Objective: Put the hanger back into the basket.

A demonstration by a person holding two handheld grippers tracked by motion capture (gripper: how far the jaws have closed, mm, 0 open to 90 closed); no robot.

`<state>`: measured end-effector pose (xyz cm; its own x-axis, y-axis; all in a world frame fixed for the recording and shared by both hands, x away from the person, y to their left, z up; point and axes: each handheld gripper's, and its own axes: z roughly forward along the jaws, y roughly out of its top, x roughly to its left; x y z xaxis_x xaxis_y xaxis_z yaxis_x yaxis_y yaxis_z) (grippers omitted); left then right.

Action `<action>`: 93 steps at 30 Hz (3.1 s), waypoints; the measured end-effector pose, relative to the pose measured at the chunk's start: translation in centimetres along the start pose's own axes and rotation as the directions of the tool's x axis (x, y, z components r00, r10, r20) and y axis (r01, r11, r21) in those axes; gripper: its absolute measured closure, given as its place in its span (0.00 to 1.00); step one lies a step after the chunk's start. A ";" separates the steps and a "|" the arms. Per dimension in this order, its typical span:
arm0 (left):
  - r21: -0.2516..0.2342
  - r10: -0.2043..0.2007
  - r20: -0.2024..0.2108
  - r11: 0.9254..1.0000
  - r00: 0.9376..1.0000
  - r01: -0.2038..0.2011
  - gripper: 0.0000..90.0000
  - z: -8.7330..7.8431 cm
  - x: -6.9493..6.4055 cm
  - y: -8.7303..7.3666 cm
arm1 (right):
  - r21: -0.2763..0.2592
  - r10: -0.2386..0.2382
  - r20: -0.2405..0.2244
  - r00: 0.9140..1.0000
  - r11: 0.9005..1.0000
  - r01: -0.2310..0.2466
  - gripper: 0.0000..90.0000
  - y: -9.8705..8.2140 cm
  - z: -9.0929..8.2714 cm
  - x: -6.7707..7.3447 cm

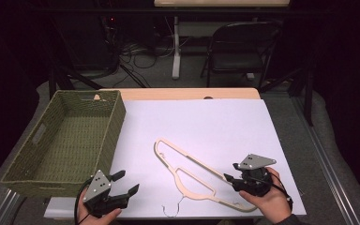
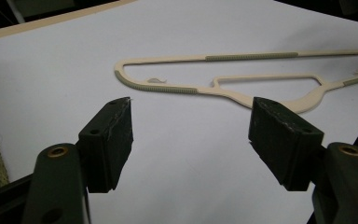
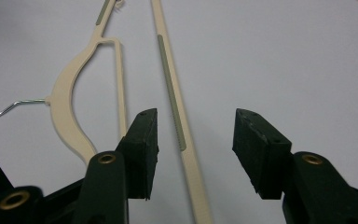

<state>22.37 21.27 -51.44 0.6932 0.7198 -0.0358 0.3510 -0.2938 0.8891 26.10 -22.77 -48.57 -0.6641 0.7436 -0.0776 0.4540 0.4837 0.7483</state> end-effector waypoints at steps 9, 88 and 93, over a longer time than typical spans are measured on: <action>0.010 0.003 -0.004 1.000 1.000 -0.003 0.35 0.0 0.0 0.0 | 0.141 -0.027 -0.076 0.997 0.989 0.037 0.58 2.5 0.6 0.2; 0.034 -0.003 0.000 0.999 1.000 0.003 0.37 0.4 0.2 -0.4 | 0.439 -0.115 -0.240 0.964 0.873 0.214 0.69 8.6 10.2 4.7; 0.040 0.001 0.000 0.999 1.000 -0.001 0.37 0.4 0.3 -0.4 | 0.462 -0.111 -0.256 0.960 0.859 0.223 0.71 8.5 11.4 5.3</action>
<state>22.63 21.38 -51.99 0.6939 0.7192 -0.0348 0.3751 -0.3199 0.8700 33.24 -9.48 -50.11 -0.8405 0.5418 0.0109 0.5161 0.7941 0.3210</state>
